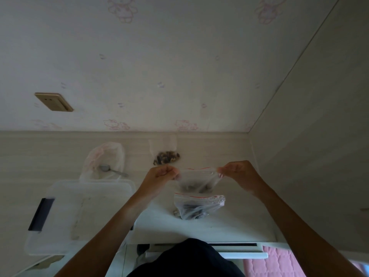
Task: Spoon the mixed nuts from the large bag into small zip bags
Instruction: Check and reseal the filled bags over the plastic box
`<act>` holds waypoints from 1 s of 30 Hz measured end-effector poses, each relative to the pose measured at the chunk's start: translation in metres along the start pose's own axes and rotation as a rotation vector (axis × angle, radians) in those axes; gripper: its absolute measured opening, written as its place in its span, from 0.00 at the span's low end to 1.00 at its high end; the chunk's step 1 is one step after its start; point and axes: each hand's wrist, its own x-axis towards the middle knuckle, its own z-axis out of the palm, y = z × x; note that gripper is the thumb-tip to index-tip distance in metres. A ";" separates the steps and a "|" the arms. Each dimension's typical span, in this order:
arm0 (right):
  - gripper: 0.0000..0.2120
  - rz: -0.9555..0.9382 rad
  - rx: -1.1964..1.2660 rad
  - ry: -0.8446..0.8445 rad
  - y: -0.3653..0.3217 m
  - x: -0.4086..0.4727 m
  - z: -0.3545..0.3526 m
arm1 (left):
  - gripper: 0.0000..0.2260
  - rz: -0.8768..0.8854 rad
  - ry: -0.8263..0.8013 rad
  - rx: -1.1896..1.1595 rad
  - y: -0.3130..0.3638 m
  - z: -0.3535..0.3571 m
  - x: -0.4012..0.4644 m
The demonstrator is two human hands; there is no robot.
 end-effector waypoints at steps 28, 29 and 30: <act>0.28 0.411 -0.131 -0.204 -0.052 0.178 0.103 | 0.33 -0.419 0.290 -0.145 -0.030 -0.050 0.119; 0.33 0.449 -0.121 -0.228 -0.050 0.178 0.111 | 0.33 -0.431 0.298 -0.227 -0.030 -0.048 0.120; 0.35 0.476 -0.109 -0.245 -0.047 0.178 0.118 | 0.33 -0.436 0.302 -0.288 -0.031 -0.047 0.121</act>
